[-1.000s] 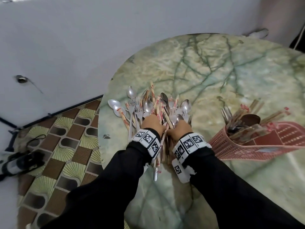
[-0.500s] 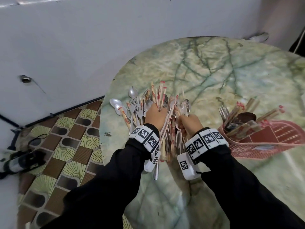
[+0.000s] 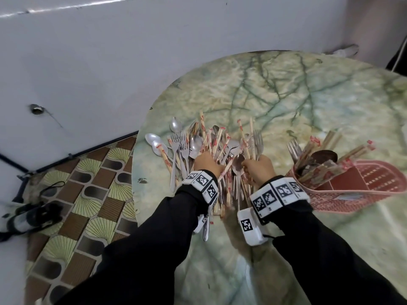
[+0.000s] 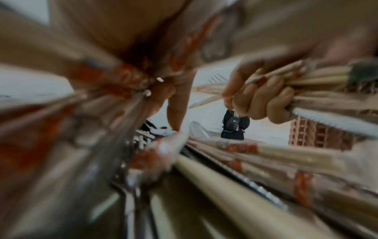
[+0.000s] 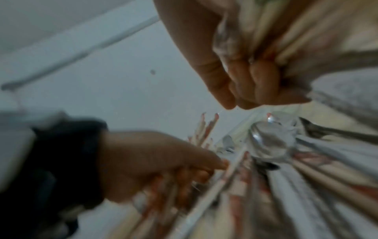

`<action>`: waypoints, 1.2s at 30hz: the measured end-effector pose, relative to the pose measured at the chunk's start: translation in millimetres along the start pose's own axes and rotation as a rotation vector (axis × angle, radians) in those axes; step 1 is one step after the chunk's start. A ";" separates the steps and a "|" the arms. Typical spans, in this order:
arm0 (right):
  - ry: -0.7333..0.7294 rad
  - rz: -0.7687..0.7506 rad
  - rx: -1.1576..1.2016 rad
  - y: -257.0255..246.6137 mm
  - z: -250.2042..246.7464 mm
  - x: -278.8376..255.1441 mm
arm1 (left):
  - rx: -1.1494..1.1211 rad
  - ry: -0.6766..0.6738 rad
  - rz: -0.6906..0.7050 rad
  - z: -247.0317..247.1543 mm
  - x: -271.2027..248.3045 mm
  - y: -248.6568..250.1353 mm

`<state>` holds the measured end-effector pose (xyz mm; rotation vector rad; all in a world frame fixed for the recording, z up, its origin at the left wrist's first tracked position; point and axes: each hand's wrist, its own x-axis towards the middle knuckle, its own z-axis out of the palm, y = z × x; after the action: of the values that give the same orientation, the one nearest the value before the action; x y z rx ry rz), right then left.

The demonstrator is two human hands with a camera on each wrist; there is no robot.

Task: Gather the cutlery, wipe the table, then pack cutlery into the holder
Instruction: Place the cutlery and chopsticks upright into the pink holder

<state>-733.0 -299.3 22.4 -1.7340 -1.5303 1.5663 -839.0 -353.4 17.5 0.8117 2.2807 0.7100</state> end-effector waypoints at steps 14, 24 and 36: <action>0.043 -0.149 -0.894 9.0 22.6 3.5 | 0.193 -0.028 0.078 3.5 -5.1 3.5; 0.002 -0.051 -0.813 8.9 14.1 10.5 | 0.355 -0.102 0.139 10.9 -3.1 12.7; -0.053 -0.061 -0.678 17.1 15.7 5.2 | 0.264 -0.137 0.091 14.3 1.3 8.1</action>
<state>-739.5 -307.0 0.9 -1.9411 -2.3006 1.1327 -827.0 -343.1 12.6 1.0582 2.2523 0.3818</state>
